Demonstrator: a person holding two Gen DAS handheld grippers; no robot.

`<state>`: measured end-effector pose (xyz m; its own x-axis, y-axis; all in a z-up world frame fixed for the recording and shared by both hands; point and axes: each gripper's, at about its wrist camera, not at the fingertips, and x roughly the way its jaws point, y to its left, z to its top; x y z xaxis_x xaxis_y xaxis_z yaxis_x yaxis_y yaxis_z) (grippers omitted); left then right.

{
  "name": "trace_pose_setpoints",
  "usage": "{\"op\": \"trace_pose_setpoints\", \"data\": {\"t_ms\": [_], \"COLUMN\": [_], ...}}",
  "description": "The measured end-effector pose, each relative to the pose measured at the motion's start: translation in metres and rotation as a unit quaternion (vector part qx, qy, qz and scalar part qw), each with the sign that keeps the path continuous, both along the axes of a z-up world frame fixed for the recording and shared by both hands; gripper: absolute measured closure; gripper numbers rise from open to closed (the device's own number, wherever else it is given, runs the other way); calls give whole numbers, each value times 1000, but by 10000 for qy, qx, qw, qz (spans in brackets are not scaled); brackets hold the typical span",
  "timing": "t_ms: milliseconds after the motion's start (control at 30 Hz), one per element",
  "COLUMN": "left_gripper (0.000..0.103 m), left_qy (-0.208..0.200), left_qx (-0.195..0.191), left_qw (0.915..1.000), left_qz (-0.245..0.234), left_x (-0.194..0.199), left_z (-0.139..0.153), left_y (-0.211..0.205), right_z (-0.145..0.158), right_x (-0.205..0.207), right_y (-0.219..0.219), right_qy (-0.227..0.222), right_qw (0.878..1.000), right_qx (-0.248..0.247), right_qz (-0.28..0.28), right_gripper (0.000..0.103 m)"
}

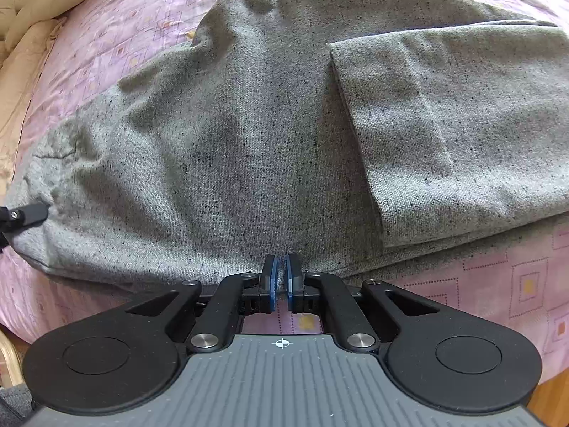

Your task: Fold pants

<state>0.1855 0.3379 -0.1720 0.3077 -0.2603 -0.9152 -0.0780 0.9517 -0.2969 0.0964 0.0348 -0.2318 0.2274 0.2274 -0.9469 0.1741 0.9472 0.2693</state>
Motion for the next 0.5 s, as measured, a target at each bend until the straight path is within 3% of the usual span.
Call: {"op": "trace_pose_setpoints", "data": {"t_ms": [333, 500], "left_gripper": [69, 70], "left_qy": [-718, -1203], "left_qx": [405, 735], "left_qw": [9966, 9900], "left_qz": [34, -104], "left_x": [-11, -21], "left_z": [43, 82], "left_y": [-37, -79], "right_z": [-1, 14], "right_x": [-22, -20], "right_y": [-11, -37], "right_qy": [-440, -312], "right_qw": [9970, 9902], "right_qx": [127, 729], "right_qz": [625, 1151], "right_gripper": [100, 96]}}
